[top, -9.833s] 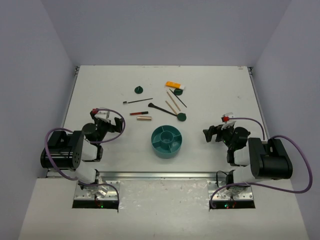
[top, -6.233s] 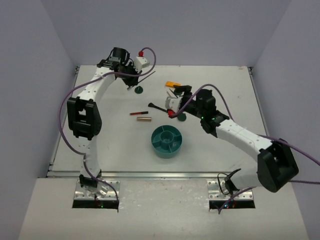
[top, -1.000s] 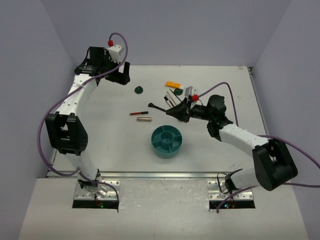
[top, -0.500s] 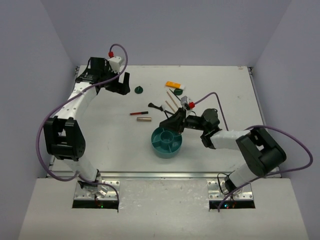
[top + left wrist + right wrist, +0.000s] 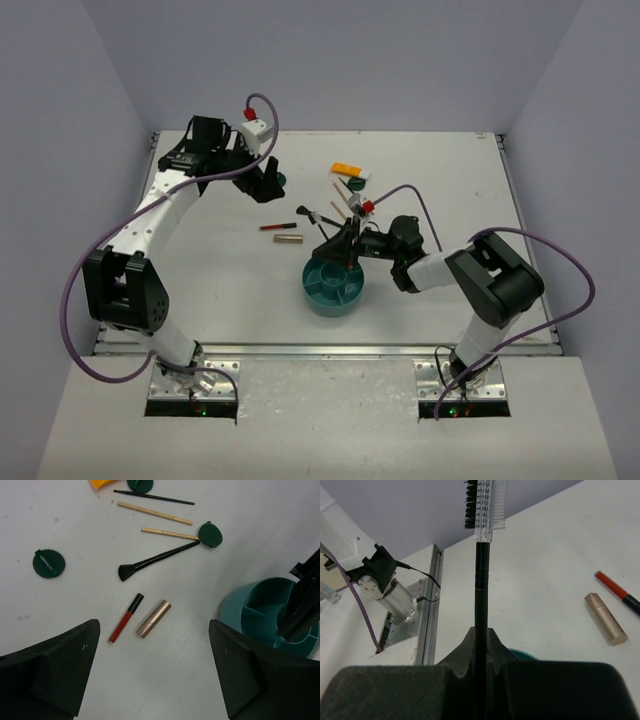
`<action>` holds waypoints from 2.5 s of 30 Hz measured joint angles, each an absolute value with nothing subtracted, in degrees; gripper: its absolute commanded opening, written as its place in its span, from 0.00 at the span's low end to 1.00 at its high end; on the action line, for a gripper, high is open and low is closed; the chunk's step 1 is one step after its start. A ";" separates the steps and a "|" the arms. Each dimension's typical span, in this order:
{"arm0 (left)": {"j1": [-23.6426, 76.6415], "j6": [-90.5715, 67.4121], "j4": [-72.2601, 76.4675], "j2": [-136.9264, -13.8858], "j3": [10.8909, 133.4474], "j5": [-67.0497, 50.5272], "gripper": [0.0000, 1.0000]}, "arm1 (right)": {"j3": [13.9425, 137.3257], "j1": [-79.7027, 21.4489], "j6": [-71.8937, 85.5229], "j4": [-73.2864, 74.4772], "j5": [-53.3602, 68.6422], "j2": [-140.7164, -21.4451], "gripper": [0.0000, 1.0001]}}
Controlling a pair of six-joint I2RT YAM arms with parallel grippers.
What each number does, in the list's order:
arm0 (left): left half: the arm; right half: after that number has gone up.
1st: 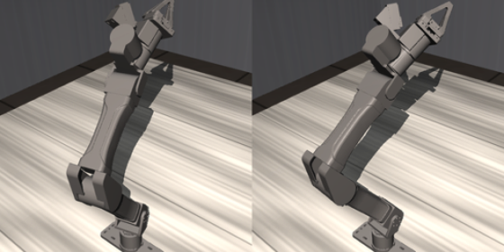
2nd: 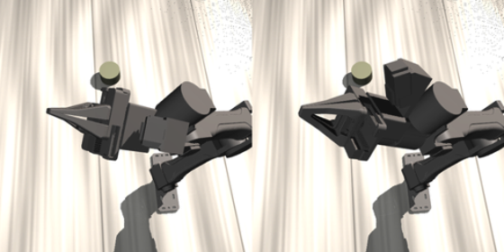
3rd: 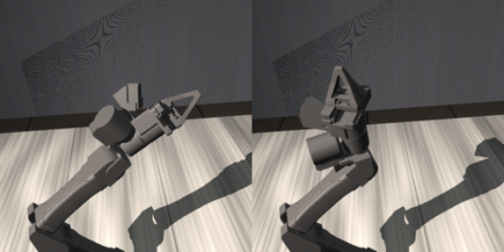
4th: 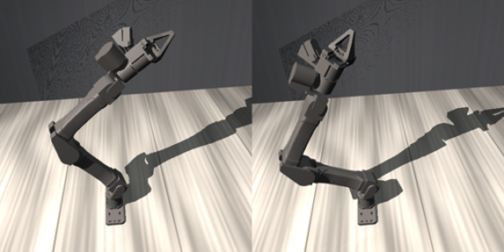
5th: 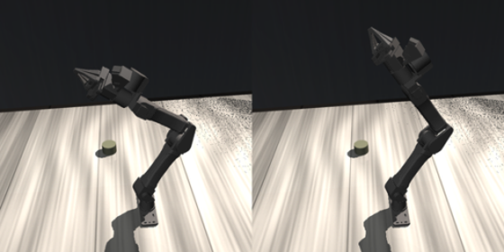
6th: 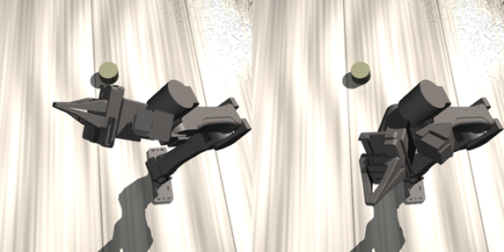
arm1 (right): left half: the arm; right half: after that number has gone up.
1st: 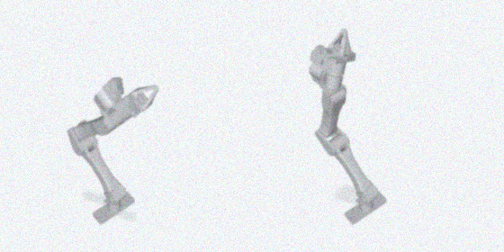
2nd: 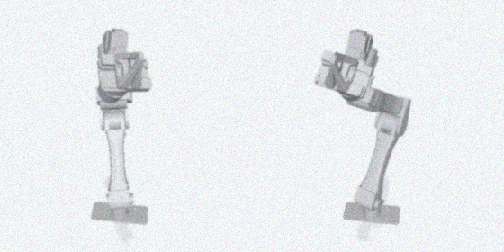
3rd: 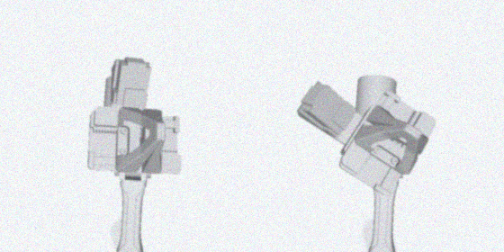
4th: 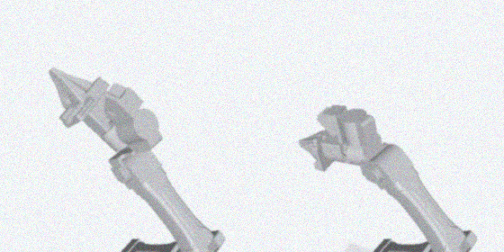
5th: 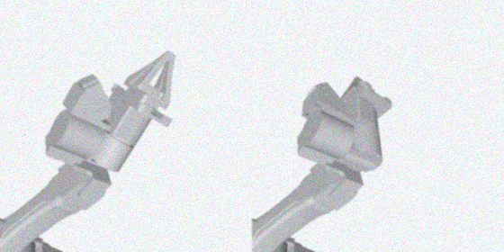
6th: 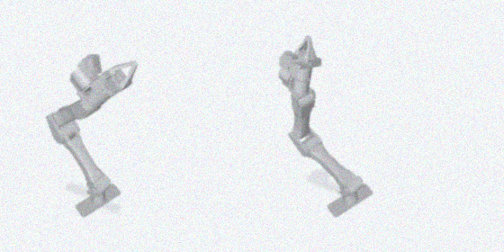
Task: Organize the makeup
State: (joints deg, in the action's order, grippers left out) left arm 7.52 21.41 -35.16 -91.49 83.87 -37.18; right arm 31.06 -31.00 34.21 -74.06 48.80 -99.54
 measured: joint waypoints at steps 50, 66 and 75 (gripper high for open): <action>8.22 27.69 -40.05 -89.71 85.19 -43.13 0.89 | 33.65 -35.03 34.50 -75.05 47.93 -105.82 0.31; 8.34 28.25 -40.07 -89.69 86.65 -43.10 0.94 | 34.01 -34.79 29.82 -73.23 50.89 -92.70 0.99; 8.18 25.84 -39.32 -89.71 87.00 -39.64 0.98 | 53.21 -25.53 29.95 -43.89 51.06 -82.11 0.97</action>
